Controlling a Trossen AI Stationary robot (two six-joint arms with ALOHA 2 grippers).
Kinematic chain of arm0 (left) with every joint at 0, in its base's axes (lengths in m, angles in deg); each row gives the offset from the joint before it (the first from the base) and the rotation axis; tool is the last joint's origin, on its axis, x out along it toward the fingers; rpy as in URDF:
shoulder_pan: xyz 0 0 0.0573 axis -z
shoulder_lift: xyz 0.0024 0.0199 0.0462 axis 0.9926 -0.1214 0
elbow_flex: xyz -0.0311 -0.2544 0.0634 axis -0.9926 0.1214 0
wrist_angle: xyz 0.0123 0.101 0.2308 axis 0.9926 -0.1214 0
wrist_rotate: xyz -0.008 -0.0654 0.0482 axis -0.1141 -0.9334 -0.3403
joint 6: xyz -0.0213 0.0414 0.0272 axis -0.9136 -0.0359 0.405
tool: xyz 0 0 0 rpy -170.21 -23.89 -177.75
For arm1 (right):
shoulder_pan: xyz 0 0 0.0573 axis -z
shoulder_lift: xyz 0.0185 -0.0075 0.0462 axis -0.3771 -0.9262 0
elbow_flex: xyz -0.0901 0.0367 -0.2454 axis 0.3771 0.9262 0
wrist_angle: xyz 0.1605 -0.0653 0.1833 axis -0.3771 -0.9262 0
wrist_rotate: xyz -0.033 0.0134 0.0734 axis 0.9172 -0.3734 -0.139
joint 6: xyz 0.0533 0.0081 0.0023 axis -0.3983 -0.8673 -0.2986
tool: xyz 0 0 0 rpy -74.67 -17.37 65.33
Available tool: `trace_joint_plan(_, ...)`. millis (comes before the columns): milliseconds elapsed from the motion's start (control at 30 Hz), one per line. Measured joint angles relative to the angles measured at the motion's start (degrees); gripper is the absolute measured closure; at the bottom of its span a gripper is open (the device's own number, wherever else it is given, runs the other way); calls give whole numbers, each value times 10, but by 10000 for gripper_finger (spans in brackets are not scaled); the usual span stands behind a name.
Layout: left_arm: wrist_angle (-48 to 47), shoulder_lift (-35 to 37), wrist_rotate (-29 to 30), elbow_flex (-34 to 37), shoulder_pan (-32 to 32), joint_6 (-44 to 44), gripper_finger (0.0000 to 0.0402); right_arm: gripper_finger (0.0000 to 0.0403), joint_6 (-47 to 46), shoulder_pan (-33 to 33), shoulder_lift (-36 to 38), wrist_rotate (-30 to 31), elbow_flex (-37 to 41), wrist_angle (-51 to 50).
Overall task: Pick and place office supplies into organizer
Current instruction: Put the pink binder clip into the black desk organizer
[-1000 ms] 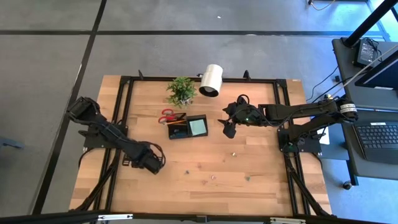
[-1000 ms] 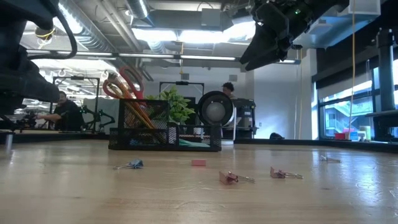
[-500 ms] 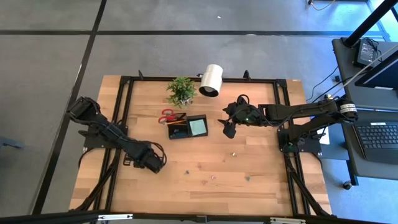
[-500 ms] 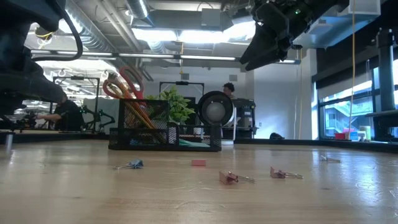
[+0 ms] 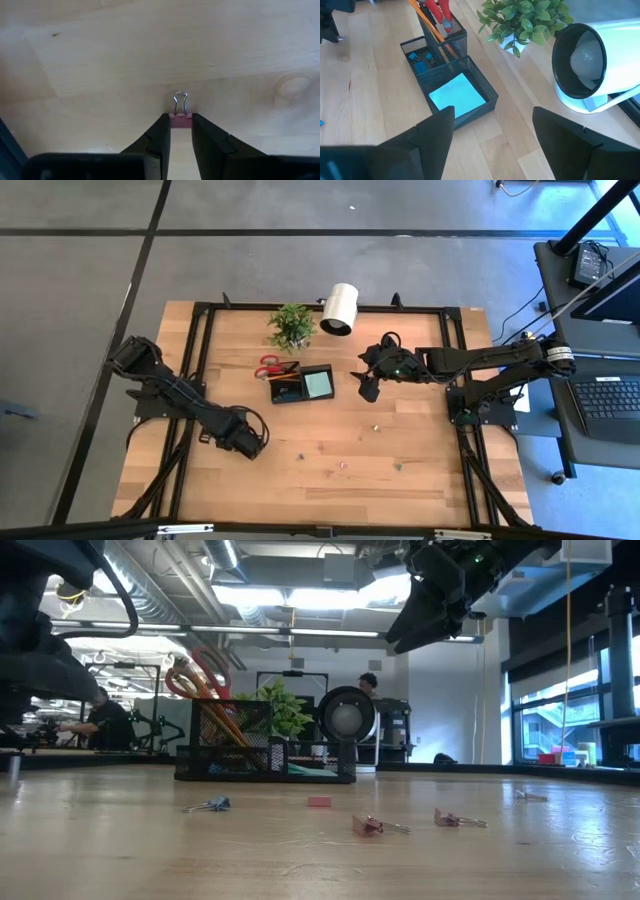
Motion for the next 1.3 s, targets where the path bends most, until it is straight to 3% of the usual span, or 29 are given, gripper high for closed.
trace_joint_plan(433,3,22,135,-39,-19,90,338,130,-1,0,0,0,0,0)
trace_joint_plan(900,47,30,312,-61,-120,287,338,130,-2,0,0,0,0,0)
trace_joint_plan(1300,87,30,340,-61,-202,412,338,130,-4,0,0,0,0,0)
